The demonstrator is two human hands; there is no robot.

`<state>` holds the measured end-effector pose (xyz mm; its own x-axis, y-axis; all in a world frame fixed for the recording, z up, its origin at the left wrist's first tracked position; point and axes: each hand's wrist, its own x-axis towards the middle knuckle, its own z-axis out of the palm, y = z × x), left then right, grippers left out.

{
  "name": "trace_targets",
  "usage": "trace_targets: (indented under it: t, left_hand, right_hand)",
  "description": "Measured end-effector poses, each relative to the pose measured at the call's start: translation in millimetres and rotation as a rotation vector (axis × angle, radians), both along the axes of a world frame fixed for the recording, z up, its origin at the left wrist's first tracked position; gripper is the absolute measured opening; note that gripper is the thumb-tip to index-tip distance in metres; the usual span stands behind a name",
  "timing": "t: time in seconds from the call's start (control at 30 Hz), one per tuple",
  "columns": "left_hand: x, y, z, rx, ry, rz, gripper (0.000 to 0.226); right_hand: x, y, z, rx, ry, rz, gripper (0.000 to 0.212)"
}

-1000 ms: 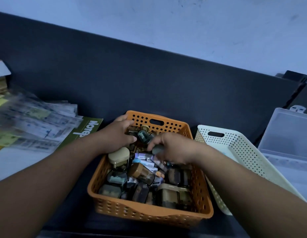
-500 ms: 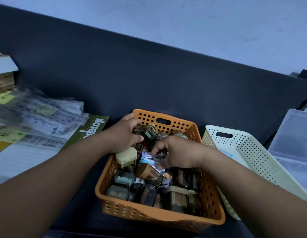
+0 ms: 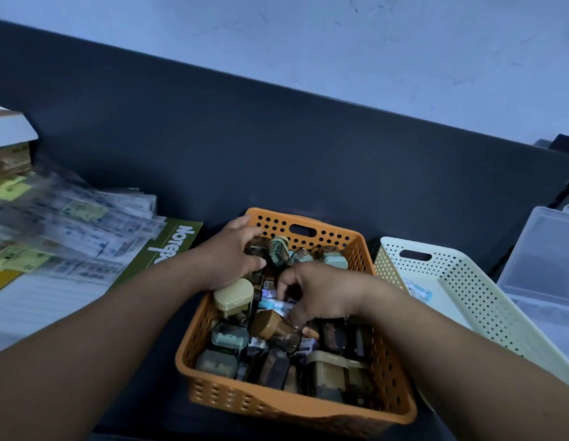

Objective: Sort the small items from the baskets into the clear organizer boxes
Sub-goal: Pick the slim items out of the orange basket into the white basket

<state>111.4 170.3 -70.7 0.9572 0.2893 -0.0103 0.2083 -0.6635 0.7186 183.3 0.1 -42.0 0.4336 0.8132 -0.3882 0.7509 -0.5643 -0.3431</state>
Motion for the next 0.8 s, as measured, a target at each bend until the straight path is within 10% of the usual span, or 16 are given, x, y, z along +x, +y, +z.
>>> trace_targets:
  t: [0.27,0.8]
  left_hand:
    - [0.3,-0.3,0.0,-0.003,0.002,0.0,0.066]
    - [-1.6,-2.4,1.7,-0.013,-0.016,0.003,0.063]
  right_hand:
    - [8.8,-9.4,-3.3,0.106,0.147,-0.085,0.007]
    - [4.8,-2.6,-4.4,0.034,-0.026,-0.031,0.027]
